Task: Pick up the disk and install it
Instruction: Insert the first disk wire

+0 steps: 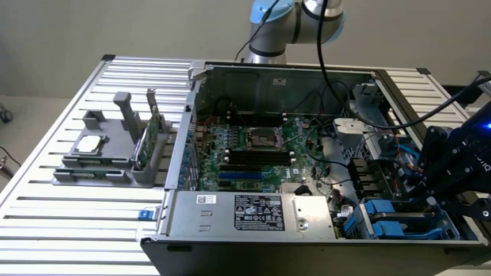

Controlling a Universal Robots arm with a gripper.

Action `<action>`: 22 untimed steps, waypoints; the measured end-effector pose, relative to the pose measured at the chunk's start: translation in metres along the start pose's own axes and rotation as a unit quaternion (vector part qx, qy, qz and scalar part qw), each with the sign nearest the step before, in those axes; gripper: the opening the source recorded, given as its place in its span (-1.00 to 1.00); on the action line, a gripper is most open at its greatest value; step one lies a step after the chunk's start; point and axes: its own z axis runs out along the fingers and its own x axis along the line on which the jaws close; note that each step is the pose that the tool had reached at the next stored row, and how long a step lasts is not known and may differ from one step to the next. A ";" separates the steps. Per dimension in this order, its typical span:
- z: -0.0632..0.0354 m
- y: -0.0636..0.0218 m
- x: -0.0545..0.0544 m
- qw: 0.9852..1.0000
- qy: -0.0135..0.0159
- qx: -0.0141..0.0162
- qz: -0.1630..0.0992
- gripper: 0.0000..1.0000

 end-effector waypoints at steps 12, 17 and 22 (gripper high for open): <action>0.0030 -0.0012 0.000 1.000 0.000 -0.001 0.000 -0.66; 0.0045 -0.0010 0.000 1.000 0.000 -0.001 0.000 -0.66; 0.0055 -0.0010 0.000 1.000 -0.001 -0.001 0.001 -0.66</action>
